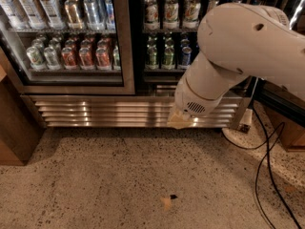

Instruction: Open right fridge door

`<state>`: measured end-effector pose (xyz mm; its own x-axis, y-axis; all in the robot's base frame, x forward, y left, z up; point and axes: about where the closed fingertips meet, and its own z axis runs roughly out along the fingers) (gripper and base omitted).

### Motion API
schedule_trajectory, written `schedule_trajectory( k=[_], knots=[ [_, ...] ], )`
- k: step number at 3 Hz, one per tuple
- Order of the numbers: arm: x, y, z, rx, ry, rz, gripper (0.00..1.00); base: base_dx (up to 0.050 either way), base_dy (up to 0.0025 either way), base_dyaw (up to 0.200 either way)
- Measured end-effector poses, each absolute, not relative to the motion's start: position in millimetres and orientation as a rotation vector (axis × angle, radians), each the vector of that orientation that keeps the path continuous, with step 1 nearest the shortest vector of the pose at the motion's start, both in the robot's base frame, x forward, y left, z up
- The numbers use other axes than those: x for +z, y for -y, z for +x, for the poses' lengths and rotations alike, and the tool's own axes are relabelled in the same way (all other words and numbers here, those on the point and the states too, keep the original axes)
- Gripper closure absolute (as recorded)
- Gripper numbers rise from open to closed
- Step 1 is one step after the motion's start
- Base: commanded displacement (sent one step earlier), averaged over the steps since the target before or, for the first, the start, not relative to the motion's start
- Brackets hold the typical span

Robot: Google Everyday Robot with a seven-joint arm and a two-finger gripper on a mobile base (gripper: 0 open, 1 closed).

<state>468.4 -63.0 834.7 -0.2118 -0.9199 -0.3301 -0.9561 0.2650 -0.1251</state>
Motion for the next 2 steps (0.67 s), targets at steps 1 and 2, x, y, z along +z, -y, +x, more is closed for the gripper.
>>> schedule_trajectory(
  k=[1, 2],
  knots=[
    [834.7, 63.0, 468.4, 0.150, -2.205, -1.715, 0.27, 0.000, 0.00000, 0.000],
    [834.7, 63.0, 468.4, 0.150, -2.205, -1.715, 0.04, 0.000, 0.00000, 0.000]
  ],
)
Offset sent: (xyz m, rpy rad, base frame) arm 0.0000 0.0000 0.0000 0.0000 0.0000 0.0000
